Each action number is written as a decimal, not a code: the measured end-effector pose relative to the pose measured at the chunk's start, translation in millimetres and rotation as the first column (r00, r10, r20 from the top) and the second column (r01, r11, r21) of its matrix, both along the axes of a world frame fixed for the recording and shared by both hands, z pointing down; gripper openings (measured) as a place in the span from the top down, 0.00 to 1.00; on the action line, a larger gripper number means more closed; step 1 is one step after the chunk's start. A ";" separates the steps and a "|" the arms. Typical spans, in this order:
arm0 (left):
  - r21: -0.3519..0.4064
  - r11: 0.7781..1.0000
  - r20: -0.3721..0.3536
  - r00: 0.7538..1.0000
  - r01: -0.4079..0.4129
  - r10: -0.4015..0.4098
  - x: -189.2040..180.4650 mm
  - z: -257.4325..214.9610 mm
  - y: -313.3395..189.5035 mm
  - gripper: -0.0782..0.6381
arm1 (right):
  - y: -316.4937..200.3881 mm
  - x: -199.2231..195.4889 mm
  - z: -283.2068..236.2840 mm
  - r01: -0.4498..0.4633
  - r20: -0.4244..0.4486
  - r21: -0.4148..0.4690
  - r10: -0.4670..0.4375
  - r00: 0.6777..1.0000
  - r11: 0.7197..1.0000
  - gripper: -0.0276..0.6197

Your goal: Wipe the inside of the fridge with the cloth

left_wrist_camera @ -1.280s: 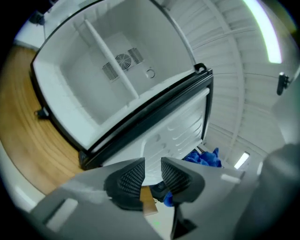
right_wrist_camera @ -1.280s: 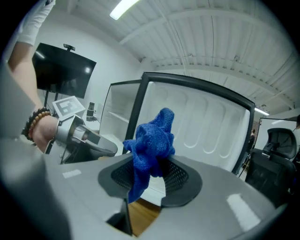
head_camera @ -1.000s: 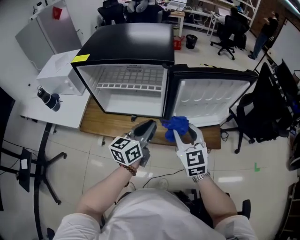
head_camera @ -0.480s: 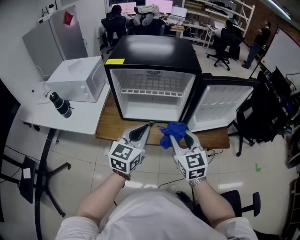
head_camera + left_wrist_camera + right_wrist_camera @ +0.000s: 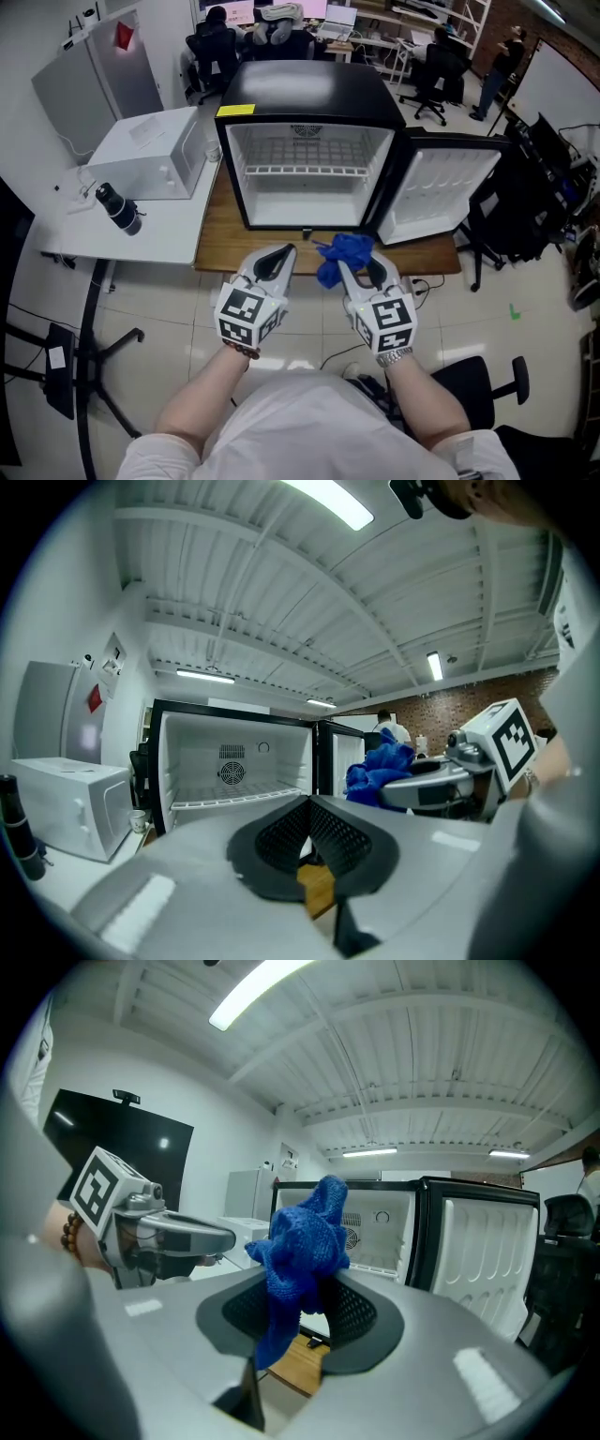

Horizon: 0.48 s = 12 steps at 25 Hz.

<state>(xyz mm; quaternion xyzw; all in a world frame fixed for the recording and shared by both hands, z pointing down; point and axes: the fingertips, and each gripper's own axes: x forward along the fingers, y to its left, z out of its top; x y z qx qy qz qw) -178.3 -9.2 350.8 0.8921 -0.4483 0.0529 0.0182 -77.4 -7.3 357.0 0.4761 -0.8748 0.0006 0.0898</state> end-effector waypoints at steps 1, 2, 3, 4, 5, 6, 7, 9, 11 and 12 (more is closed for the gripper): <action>0.000 1.000 0.000 1.000 0.000 0.000 -0.4 0.8 1.5 0.89 | 1.7 0.2 0.1 -0.003 -0.001 0.000 0.003 1.000 1.000 0.75; 0.001 1.000 0.001 1.000 -0.001 0.001 -0.5 0.8 2.5 0.89 | 2.4 0.4 -0.8 -0.004 -0.003 0.002 0.004 1.000 1.000 0.75; 0.004 1.000 0.003 1.000 -0.001 0.001 -0.4 0.4 3.0 0.89 | 2.4 0.5 -2.4 -0.005 -0.006 0.006 0.005 1.000 1.000 0.75; 0.007 1.000 0.005 1.000 -0.002 0.002 0.1 -0.1 3.4 0.89 | 2.5 0.5 -3.7 -0.006 -0.008 0.010 0.006 1.000 1.000 0.75; 0.009 1.000 0.007 1.000 -0.005 0.005 1.2 -0.4 4.0 0.89 | 3.3 0.6 -4.2 -0.008 -0.009 0.011 0.008 1.000 1.000 0.75; 0.008 1.000 0.009 1.000 -0.010 0.010 3.1 -0.1 5.1 0.89 | 4.8 0.9 -3.7 -0.010 -0.011 0.010 0.010 1.000 1.000 0.75; 0.007 1.000 0.011 1.000 -0.015 0.015 5.3 0.4 6.5 0.89 | 6.6 1.3 -2.7 -0.011 -0.013 0.008 0.011 1.000 1.000 0.75; 0.005 1.000 0.015 1.000 -0.024 0.024 8.7 1.0 8.8 0.89 | 9.1 2.4 -1.3 -0.013 -0.014 0.007 0.013 1.000 1.000 0.75; 0.005 1.000 0.019 0.999 -0.029 0.028 11.0 1.3 10.6 0.89 | 10.3 4.1 -1.4 -0.016 -0.011 0.007 0.016 1.000 1.000 0.75; 0.004 1.000 0.022 0.999 -0.030 0.030 12.1 2.0 11.8 0.89 | 11.0 5.2 -1.2 -0.017 -0.011 0.006 0.017 1.000 1.000 0.75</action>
